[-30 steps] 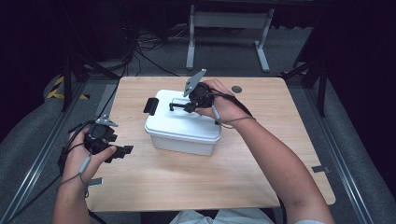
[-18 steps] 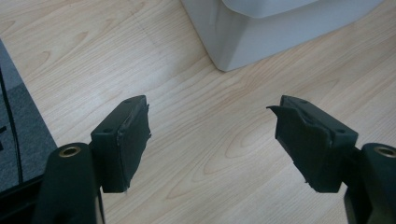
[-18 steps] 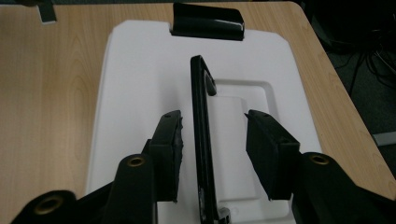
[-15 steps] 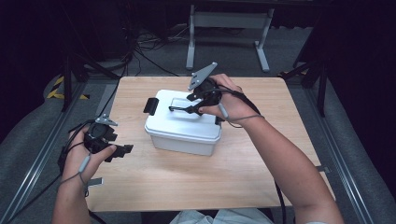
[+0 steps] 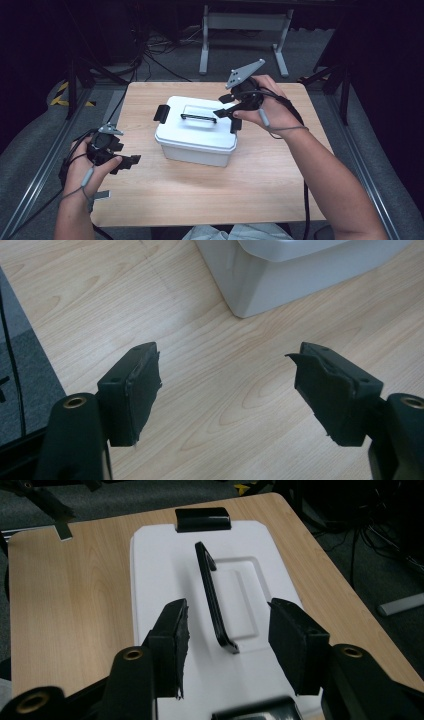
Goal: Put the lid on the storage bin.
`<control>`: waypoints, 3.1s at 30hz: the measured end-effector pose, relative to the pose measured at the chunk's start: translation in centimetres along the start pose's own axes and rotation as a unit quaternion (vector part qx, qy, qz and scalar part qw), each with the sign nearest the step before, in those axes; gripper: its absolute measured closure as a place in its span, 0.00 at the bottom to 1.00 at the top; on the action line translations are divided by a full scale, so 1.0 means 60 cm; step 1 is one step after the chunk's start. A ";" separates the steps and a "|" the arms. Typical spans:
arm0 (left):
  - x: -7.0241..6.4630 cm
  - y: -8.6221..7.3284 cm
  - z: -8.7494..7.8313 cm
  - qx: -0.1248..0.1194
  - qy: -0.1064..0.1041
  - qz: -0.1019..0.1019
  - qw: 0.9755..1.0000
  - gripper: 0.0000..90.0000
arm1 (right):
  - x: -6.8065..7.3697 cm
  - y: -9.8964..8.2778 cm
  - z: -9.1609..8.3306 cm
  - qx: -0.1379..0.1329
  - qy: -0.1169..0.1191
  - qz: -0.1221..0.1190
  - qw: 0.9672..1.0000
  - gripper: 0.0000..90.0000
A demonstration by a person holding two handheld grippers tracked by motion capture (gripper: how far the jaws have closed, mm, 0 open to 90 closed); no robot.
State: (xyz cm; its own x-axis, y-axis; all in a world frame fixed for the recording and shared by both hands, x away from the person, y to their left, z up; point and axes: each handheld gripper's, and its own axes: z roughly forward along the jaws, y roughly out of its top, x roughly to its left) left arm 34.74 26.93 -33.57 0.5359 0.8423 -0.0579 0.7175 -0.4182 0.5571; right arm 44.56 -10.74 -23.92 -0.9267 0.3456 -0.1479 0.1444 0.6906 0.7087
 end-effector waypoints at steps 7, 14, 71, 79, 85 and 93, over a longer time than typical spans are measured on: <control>-0.002 0.011 0.004 0.000 -0.002 0.010 1.000 0.30 | -0.010 -0.044 -0.055 0.003 -0.031 0.021 0.999 0.57; -0.002 0.016 0.011 0.007 -0.005 0.007 1.000 0.30 | -0.028 -0.090 -0.094 0.004 -0.057 0.048 0.997 0.56; 0.007 0.011 0.048 0.040 -0.003 0.000 0.999 0.29 | -0.064 -0.395 0.040 0.127 -0.094 0.210 0.965 0.46; 0.011 0.009 0.056 0.059 0.003 -0.002 0.998 0.28 | -0.066 -0.421 0.042 0.147 -0.091 0.224 0.959 0.45; 0.011 0.007 0.066 0.091 0.000 0.000 0.996 0.28 | -0.068 -0.441 0.037 0.162 -0.088 0.238 0.954 0.44; 0.010 0.006 0.067 0.091 -0.003 -0.001 0.996 0.28 | -0.071 -0.448 0.031 0.160 -0.091 0.242 0.953 0.44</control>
State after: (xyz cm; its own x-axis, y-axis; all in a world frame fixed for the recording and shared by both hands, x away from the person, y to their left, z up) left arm 37.14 25.92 -36.74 0.5361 0.8418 -0.0638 0.7872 -0.4713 0.3977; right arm 45.26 -29.57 -43.62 -0.6532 0.7572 0.0041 0.6647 0.5708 0.4820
